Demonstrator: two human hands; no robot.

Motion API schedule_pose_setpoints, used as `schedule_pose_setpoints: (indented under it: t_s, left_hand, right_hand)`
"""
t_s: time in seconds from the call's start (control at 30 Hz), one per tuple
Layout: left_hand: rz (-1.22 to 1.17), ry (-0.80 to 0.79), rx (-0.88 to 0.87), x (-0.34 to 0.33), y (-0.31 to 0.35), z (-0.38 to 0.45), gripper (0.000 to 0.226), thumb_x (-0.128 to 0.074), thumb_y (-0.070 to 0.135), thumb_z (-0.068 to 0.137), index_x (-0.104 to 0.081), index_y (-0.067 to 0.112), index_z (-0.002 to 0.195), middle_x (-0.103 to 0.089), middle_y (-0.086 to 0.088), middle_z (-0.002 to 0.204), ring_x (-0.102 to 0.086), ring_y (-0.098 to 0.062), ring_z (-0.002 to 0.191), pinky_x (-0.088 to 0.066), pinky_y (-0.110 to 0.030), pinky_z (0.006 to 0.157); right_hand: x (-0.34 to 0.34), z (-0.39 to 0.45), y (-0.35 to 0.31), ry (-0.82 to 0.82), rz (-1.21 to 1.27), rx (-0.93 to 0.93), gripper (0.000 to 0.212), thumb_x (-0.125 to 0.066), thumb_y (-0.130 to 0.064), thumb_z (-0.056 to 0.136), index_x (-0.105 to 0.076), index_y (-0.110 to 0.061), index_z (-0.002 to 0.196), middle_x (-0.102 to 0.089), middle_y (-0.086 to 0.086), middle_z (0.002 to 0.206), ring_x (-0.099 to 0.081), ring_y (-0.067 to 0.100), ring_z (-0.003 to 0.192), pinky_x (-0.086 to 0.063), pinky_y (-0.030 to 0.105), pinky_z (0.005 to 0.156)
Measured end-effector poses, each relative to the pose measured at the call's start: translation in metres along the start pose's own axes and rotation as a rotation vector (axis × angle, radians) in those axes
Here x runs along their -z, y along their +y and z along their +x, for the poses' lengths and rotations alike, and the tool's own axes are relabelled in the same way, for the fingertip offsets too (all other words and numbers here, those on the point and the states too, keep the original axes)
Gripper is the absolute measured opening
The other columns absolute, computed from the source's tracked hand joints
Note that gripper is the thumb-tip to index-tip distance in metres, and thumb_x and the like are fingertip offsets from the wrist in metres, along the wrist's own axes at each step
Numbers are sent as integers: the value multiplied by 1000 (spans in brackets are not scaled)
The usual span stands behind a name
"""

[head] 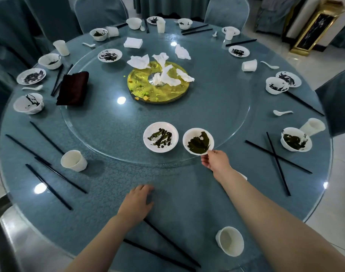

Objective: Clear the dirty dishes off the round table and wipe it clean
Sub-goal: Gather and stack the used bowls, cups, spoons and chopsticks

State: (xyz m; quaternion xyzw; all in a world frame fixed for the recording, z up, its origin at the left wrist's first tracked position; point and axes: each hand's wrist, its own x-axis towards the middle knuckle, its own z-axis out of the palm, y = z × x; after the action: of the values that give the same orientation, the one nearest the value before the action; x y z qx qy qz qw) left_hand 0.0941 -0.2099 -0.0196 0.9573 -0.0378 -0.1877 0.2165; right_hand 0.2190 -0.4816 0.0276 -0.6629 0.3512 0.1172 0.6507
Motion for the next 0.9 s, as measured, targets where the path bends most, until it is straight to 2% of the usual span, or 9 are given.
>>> schedule_pose_setpoints:
  t_s: [0.07,0.17,0.3,0.43,0.53,0.6,0.67,0.73,0.9]
  left_hand:
    - [36,-38,-17,-2,-5,-4,46,-61,33,88,-49,29,132,-51,8,126,-47,-17,121,-37,-32,105]
    - [99,-65,-58,-3,-10,-10,44,-58,35,89,-49,31,132,-49,9,126,-45,-16,121,-36,-33,105]
    - [150,-70,-140,-4,-10,-19,40,-54,37,91,-51,32,131,-48,9,127,-42,-16,122,-35,-32,107]
    - [172,-56,-224,-6,-9,-25,38,-55,43,89,-56,32,125,-52,9,123,-47,-17,120,-35,-31,104]
    - [198,-83,-329,-8,-11,-30,46,-47,60,80,-56,38,119,-54,14,118,-51,-13,116,-33,-26,100]
    - [255,-91,-418,-11,-12,-34,48,-48,68,72,-54,43,112,-55,19,111,-52,-5,107,-33,-19,95]
    - [283,-119,-479,-12,-9,-38,54,-48,75,65,-54,43,108,-54,21,106,-50,-2,102,-32,-17,92]
    - [285,-185,-517,-14,-5,-40,59,-49,78,62,-53,42,108,-53,21,106,-48,-2,103,-28,-20,93]
    - [322,-272,-554,-20,3,-46,66,-51,81,57,-49,41,109,-53,18,108,-57,-8,103,-25,-25,95]
  right_hand:
    - [-7,1,-3,-29,62,-26,12,-46,-5,98,-58,-2,98,-64,9,80,-60,14,67,-56,23,59]
    - [-10,-2,-7,-120,169,-48,10,-49,-3,97,-58,-6,100,-66,10,89,-63,17,77,-58,28,73]
    - [10,-12,4,-149,119,-41,20,-55,-6,95,-56,-10,114,-68,11,103,-64,19,84,-58,31,77]
    - [52,-29,38,-11,-203,75,19,-57,-8,93,-61,-8,112,-69,9,101,-60,14,78,-53,29,73]
    - [97,-38,71,147,-712,327,17,-63,-15,90,-63,-11,106,-65,1,102,-59,19,97,-44,29,85]
    - [124,-42,94,196,-987,396,32,-69,-27,86,-60,-11,113,-62,8,112,-55,28,108,-44,38,94]
    - [143,-48,110,203,-1179,315,54,-69,-41,84,-53,-11,125,-54,13,123,-47,32,116,-41,42,100]
    - [154,-52,118,198,-1228,256,58,-67,-44,86,-49,-10,129,-51,14,127,-46,32,119,-40,42,101]
    - [163,-56,119,119,-1275,290,22,-53,-22,95,-54,-12,115,-58,11,118,-54,29,108,-42,37,91]
